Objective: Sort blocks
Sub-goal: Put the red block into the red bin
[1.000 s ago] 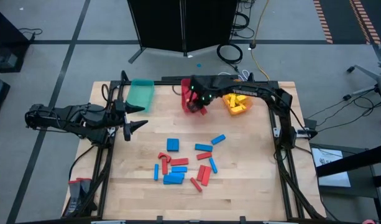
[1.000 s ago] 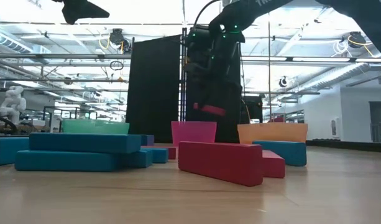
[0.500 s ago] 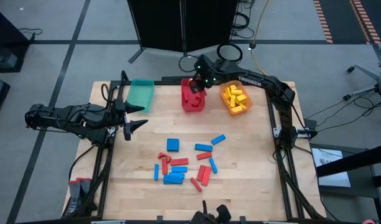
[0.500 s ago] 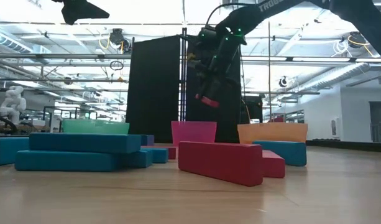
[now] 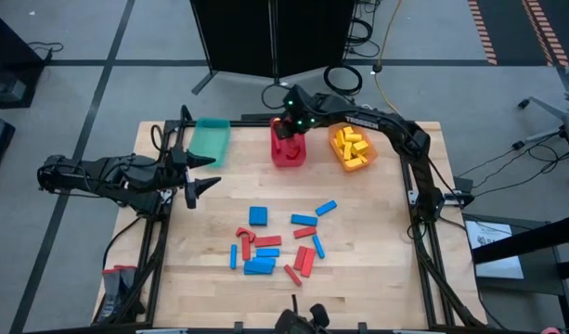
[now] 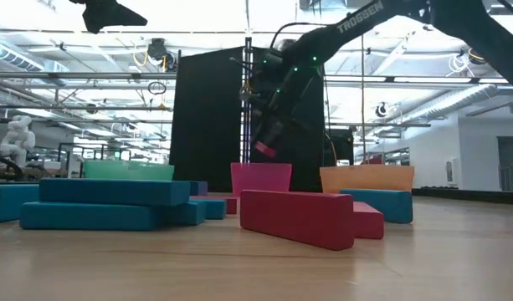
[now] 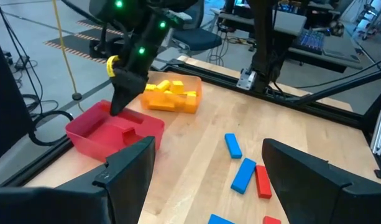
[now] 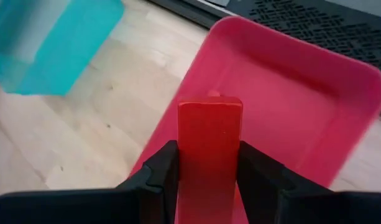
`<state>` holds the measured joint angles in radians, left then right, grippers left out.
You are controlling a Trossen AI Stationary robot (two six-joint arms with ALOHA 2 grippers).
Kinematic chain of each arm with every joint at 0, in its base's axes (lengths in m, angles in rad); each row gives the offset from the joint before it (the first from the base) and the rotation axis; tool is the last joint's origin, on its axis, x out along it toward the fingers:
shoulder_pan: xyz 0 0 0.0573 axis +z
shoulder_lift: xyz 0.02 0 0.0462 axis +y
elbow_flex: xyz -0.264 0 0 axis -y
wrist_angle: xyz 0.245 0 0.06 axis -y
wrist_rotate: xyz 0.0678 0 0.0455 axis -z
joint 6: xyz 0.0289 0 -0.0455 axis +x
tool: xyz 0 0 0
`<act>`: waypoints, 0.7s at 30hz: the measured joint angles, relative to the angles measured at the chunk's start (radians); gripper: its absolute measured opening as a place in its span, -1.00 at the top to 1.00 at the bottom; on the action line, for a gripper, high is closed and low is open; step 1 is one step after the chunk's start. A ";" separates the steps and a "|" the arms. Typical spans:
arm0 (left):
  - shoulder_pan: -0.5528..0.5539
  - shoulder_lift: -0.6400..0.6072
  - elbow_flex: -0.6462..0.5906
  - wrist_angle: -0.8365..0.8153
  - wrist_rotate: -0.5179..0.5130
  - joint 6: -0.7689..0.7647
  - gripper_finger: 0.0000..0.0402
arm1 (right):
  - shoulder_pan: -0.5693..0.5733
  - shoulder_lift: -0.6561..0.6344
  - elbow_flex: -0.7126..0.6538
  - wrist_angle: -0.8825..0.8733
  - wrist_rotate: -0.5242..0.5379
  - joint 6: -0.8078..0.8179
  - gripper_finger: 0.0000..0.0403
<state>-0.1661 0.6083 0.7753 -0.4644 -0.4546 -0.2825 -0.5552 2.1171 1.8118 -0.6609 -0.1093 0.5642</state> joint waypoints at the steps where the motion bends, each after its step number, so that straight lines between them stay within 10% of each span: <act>1: 0.000 0.000 0.000 0.000 -0.001 0.000 -0.50 | 0.000 0.009 0.000 0.013 -0.003 0.007 0.42; 21: 0.000 0.000 0.000 -0.015 -0.007 0.002 -0.50 | 0.001 0.092 0.000 0.040 0.006 0.028 0.42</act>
<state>-0.1661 0.6083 0.7753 -0.4796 -0.4618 -0.2810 -0.5545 2.2089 1.8114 -0.6213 -0.1035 0.5926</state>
